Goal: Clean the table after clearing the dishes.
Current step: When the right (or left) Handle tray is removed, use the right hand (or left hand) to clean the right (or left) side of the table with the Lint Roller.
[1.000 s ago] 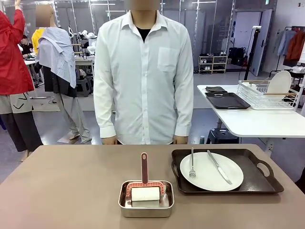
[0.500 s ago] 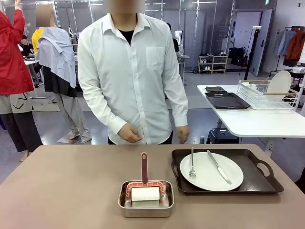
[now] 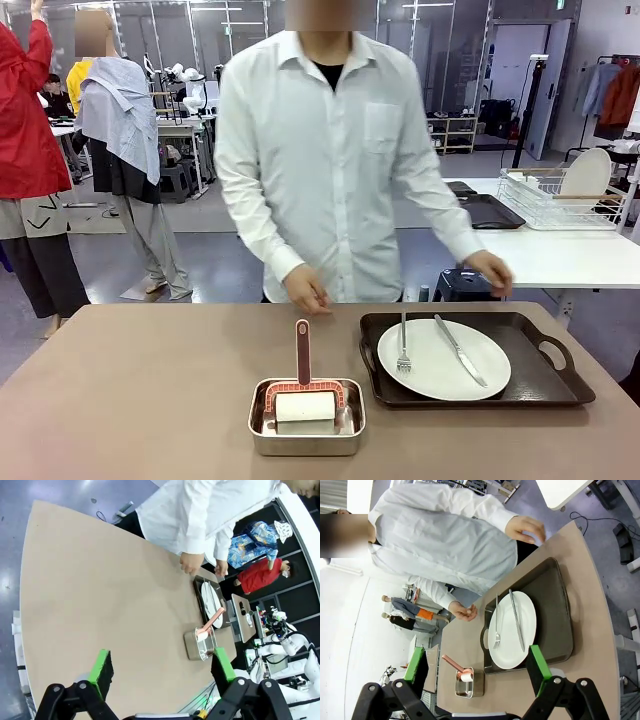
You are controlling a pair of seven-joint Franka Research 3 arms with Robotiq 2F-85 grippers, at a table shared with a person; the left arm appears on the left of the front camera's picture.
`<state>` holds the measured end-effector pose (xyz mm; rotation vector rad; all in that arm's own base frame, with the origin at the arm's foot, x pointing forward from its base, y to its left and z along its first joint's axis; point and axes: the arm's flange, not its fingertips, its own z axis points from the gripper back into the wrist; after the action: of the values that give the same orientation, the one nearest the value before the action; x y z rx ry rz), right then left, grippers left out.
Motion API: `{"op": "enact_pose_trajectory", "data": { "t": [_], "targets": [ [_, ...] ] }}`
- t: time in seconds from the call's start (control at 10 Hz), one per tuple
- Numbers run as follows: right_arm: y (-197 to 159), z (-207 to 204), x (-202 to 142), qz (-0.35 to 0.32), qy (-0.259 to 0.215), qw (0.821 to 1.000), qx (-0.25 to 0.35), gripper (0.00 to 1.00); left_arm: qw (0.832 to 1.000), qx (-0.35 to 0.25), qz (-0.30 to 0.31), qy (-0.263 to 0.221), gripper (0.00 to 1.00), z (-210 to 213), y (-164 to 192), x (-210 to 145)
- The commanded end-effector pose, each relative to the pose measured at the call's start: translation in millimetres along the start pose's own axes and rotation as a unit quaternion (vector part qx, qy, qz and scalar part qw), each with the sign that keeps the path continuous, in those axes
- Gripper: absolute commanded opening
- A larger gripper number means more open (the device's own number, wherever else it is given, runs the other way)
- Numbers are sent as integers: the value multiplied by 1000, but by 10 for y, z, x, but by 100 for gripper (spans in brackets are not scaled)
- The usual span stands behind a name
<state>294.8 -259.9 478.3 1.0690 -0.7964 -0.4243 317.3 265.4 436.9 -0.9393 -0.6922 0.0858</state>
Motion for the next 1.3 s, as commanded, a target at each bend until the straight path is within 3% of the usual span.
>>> {"op": "enact_pose_trajectory", "data": {
  "t": [0.0, 1.2],
  "targets": [
    [4, 6, -9, 10, -7, 1000, 10, 100, 1000, 0, 5, 7, 100, 52, 1, 31],
    [4, 6, -9, 10, -7, 1000, 10, 100, 1000, 0, 5, 7, 100, 52, 1, 31]
  ]
}}
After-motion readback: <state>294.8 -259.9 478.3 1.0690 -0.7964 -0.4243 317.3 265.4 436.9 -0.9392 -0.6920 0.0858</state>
